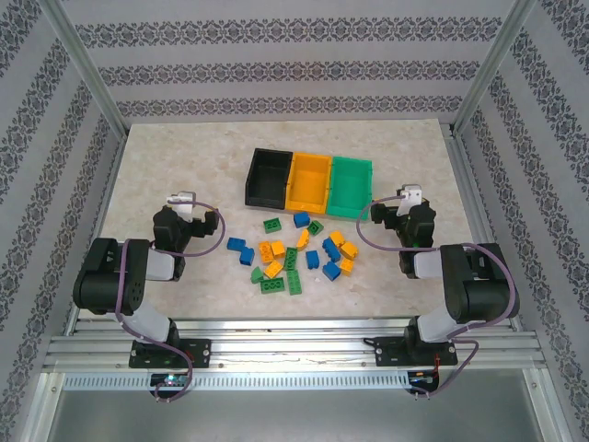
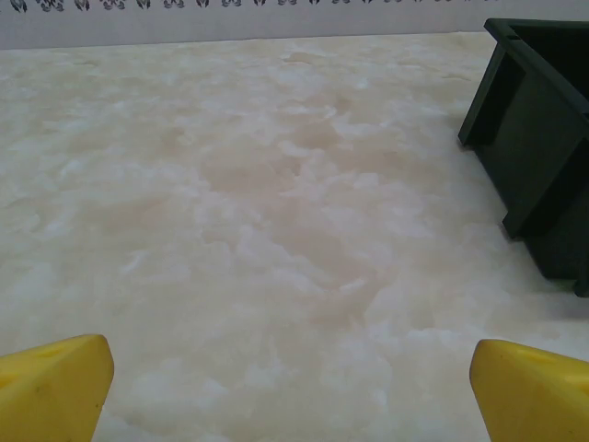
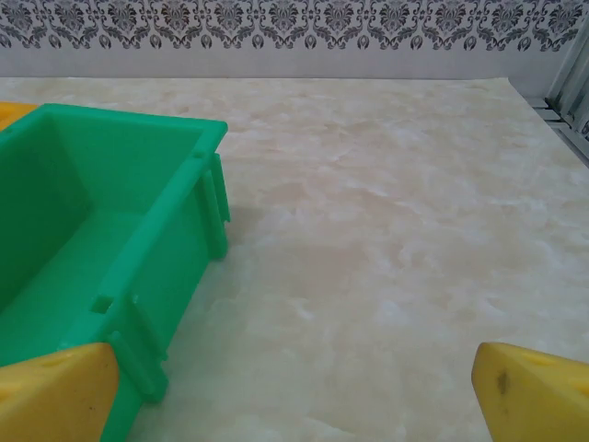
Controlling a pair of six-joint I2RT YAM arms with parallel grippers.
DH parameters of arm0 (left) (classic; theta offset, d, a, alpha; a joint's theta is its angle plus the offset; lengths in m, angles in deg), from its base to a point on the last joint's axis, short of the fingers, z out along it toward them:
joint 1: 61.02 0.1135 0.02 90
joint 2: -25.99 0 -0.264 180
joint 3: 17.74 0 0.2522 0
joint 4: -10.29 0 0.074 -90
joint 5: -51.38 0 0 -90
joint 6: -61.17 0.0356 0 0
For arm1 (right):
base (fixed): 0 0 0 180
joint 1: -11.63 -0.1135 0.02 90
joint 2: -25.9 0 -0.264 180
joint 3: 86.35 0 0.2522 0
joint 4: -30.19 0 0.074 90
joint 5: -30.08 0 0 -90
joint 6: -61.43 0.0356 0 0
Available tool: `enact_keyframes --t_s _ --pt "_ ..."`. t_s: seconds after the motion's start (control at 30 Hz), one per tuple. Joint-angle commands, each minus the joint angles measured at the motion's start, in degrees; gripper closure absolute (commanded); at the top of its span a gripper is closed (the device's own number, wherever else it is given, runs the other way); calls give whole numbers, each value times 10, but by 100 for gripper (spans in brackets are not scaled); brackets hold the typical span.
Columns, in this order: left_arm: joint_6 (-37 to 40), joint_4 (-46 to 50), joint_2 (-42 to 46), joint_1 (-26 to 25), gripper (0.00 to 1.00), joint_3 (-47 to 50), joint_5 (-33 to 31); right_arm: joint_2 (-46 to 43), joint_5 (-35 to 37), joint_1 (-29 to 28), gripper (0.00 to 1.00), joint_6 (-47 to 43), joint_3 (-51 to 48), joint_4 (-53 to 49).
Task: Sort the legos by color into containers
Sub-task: Pick up the lego from the center of the table.
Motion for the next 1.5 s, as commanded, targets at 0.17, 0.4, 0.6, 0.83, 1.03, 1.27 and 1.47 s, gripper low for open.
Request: enact_keyframes --t_s 0.17,0.4,0.6,0.83,1.03,1.27,1.47 --pt "10 6 9 -3 1 -6 12 0 -9 1 2 5 9 1" --pt "10 6 9 -3 1 -6 11 0 -9 1 2 5 9 1" --pt "10 7 9 -4 1 -6 12 0 -8 1 1 4 9 1" --pt "9 6 9 -4 1 -6 12 0 -8 1 2 5 9 1" --pt "10 7 9 -4 1 -6 12 0 -8 1 2 4 9 1" --pt "2 21 9 -4 1 -13 -9 0 -8 1 2 5 9 1" --pt "-12 34 8 -3 1 -21 -47 0 -9 1 2 4 9 1"
